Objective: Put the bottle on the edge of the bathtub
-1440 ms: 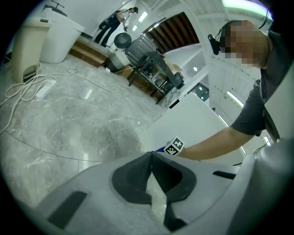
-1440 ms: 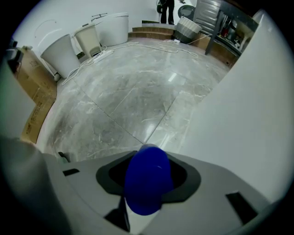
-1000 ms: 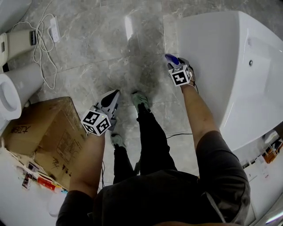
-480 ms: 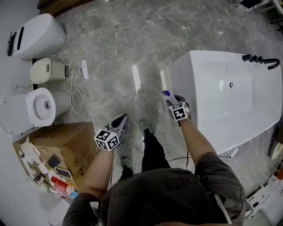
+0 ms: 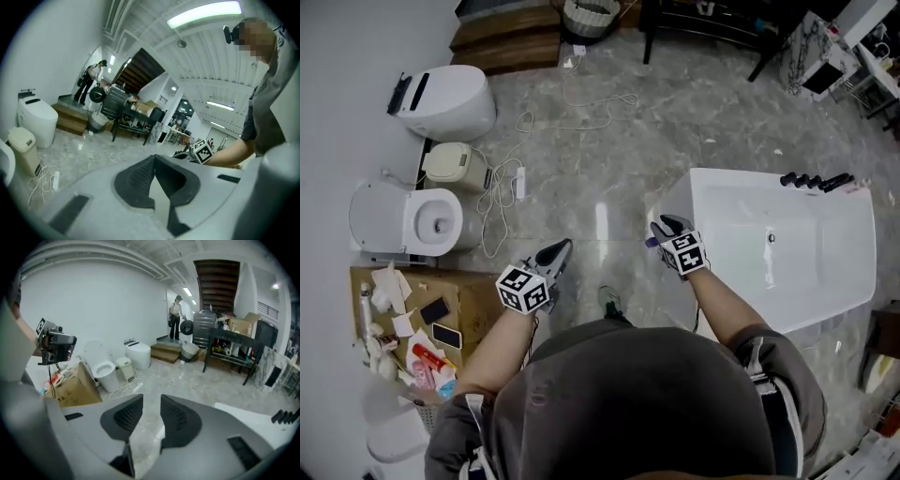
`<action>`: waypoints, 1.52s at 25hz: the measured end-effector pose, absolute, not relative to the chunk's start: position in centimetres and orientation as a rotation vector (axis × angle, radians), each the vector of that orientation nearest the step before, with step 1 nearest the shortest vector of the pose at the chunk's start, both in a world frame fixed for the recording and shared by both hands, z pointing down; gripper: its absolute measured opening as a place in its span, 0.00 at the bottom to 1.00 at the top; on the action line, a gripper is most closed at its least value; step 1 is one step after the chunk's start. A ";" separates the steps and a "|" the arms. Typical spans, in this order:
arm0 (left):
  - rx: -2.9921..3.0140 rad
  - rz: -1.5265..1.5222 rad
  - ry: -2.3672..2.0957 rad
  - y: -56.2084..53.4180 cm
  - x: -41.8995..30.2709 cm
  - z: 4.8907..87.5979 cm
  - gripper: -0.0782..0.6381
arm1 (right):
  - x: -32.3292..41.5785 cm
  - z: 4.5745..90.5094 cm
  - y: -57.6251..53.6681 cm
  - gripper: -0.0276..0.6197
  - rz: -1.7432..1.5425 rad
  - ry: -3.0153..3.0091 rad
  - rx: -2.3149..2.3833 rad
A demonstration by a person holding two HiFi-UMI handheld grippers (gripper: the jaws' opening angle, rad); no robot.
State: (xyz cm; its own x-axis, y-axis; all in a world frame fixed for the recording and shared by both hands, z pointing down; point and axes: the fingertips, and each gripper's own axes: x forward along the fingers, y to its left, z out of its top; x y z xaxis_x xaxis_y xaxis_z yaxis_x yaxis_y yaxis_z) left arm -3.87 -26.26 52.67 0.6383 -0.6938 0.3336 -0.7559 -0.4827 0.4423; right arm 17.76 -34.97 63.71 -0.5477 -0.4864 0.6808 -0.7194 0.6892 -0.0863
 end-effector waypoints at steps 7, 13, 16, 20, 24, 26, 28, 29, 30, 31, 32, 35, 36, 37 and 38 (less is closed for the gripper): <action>2.448 0.001 -1.184 -23.0 -9.9 42.5 0.11 | 9.6 50.6 -31.5 0.12 0.335 -2.456 0.935; 2.565 -0.079 -1.143 -16.6 -16.9 35.2 0.11 | 1.6 41.8 -24.1 0.05 0.310 -2.608 1.004; 2.609 -0.094 -1.123 -13.4 -20.4 32.8 0.11 | -2.2 38.6 -20.2 0.03 0.294 -2.670 1.012; 2.606 -0.134 -1.120 -10.2 -23.8 31.4 0.11 | -5.2 36.1 -16.1 0.03 0.328 -2.710 1.022; 2.589 -0.167 -1.116 -8.3 -24.9 31.2 0.11 | -6.2 34.8 -13.5 0.03 0.317 -2.726 1.009; 2.599 -0.156 -1.116 -7.8 -24.4 31.2 0.11 | -5.9 34.3 -13.0 0.03 0.318 -2.733 1.010; 2.611 -0.136 -1.116 -7.4 -23.8 31.2 0.11 | -5.4 34.1 -12.9 0.03 0.329 -2.742 1.010; 2.615 -0.126 -1.120 -7.2 -23.5 31.2 0.11 | -5.2 34.0 -12.8 0.03 0.334 -2.747 1.004; 2.618 -0.120 -1.128 -7.1 -23.2 31.2 0.11 | -5.0 34.1 -12.8 0.03 0.339 -2.752 0.996; 2.617 -0.119 -1.139 -7.1 -23.0 31.2 0.11 | -4.8 34.2 -12.9 0.03 0.345 -2.756 0.988; 2.612 -0.125 -1.150 -7.2 -22.8 31.2 0.11 | -4.6 34.3 -13.1 0.03 0.352 -2.759 0.982; 2.588 -0.136 -1.168 -7.7 -22.2 31.3 0.11 | -4.2 34.5 -14.0 0.03 0.368 -2.762 0.969; 2.582 -0.131 -1.173 -7.8 -22.0 31.5 0.11 | -4.0 34.6 -14.3 0.03 0.374 -2.763 0.965; 2.576 -0.127 -1.179 -7.9 -21.8 31.6 0.11 | -3.8 34.6 -14.6 0.03 0.379 -2.765 0.961; 2.571 -0.127 -1.184 -8.1 -21.6 31.7 0.11 | -3.6 34.7 -14.8 0.03 0.383 -2.767 0.957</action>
